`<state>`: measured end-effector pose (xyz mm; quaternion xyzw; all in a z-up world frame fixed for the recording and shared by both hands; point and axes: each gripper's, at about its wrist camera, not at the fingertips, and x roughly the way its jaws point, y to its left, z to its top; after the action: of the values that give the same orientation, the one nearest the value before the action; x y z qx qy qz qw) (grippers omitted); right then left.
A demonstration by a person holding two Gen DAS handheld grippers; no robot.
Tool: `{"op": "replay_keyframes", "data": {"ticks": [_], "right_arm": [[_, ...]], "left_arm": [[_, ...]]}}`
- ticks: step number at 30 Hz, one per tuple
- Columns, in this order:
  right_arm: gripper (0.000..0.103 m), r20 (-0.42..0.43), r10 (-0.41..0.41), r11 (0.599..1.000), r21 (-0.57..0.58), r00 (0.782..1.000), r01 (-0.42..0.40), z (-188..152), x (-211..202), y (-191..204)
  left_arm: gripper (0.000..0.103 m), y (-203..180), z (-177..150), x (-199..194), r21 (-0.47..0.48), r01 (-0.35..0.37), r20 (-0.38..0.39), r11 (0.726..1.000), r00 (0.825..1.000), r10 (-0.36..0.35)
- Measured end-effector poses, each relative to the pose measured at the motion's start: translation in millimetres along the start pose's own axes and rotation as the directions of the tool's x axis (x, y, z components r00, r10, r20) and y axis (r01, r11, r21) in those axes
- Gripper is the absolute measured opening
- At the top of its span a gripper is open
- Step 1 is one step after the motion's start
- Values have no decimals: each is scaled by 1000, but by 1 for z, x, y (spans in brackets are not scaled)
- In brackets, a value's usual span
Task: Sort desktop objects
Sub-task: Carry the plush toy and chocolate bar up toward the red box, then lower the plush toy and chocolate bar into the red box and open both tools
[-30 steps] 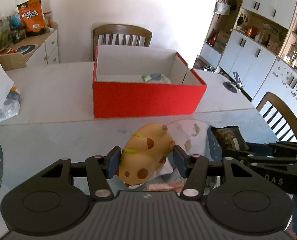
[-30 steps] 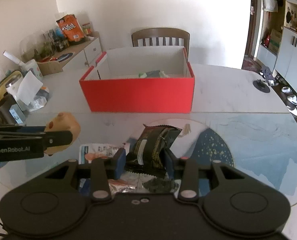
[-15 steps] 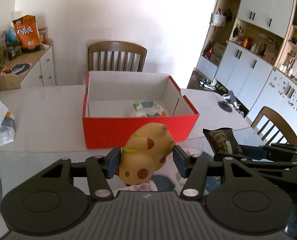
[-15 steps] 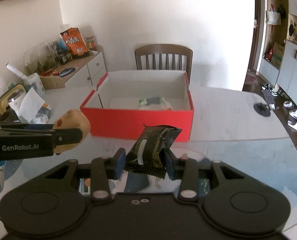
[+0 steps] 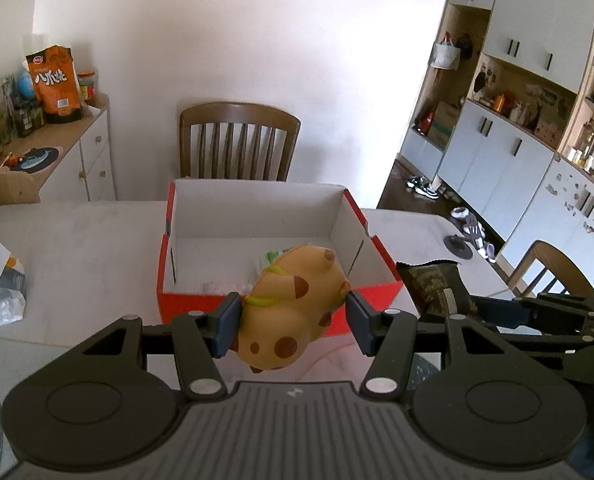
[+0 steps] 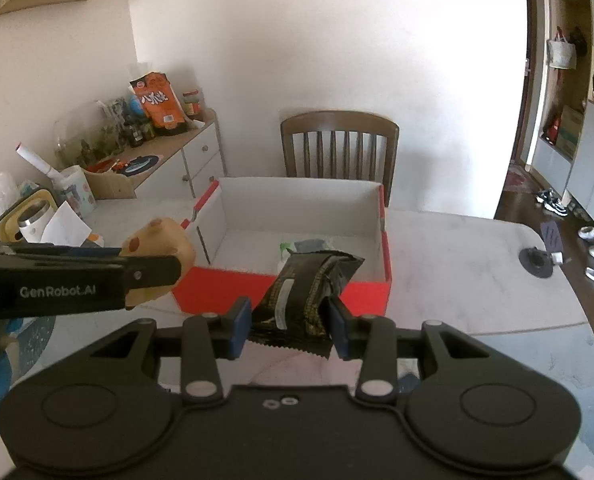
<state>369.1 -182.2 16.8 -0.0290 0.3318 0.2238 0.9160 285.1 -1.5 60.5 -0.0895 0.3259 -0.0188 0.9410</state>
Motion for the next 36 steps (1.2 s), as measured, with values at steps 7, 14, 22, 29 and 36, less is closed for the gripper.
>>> {"op": "replay_keyframes", "data": {"ticks": [7,14,22,29,36], "right_arm": [[41,2,21,1000,-7,1000,-21,17,13,-10],[41,-7,50,999,9,999,-50,32,26,-23],[41,-8,65,998,-5,998,-65,46,41,-33],[41,-7,70,997,-21,998,-70,57,58,-39],[41,-17,79,997,-15,997,-79,62,74,-47]], "left_arm": [[56,-1,17,15,-15,-6,-2,1000,1000,6],[56,-2,31,29,-17,-22,-8,1000,1000,21],[56,5,49,47,-26,-48,-11,999,999,47],[56,14,64,68,-34,-55,-23,998,998,54],[56,24,77,92,-44,-59,-47,997,997,57]]}}
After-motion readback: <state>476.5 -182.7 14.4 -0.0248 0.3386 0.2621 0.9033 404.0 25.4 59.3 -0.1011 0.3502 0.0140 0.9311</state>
